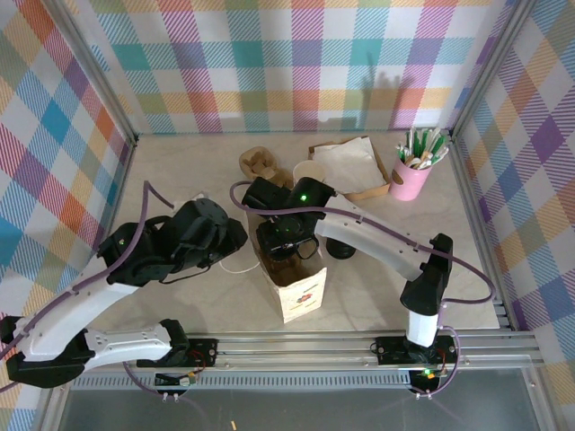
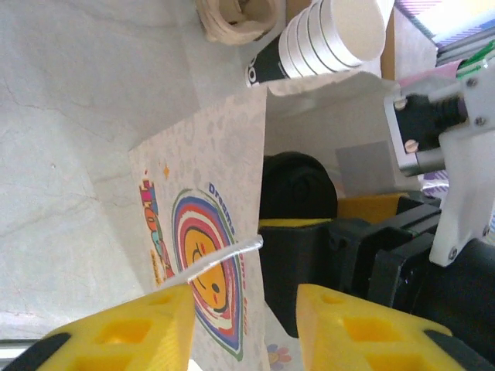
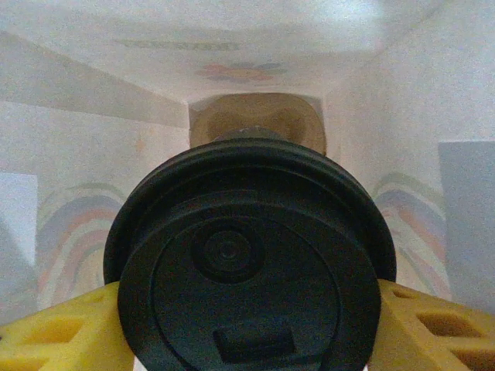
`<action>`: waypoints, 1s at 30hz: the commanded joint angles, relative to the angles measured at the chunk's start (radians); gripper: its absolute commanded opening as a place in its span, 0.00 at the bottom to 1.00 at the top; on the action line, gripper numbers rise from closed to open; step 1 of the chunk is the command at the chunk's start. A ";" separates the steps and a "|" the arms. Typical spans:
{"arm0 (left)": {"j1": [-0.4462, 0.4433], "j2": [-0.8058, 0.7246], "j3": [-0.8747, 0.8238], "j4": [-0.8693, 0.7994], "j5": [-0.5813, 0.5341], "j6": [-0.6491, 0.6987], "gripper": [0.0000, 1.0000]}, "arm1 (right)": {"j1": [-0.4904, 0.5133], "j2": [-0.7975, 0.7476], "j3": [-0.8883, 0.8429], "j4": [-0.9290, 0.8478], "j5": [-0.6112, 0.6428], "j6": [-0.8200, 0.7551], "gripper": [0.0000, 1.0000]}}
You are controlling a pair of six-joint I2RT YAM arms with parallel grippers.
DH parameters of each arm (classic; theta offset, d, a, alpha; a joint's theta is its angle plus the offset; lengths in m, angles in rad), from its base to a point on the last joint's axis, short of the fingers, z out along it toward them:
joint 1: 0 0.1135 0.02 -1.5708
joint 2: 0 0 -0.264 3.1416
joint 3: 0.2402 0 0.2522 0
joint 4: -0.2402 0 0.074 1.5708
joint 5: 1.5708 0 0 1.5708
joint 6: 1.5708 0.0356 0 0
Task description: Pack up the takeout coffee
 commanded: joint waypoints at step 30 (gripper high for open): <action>0.194 0.118 -0.047 0.111 0.137 -0.010 0.38 | 0.021 -0.067 -0.042 0.000 0.010 0.056 0.00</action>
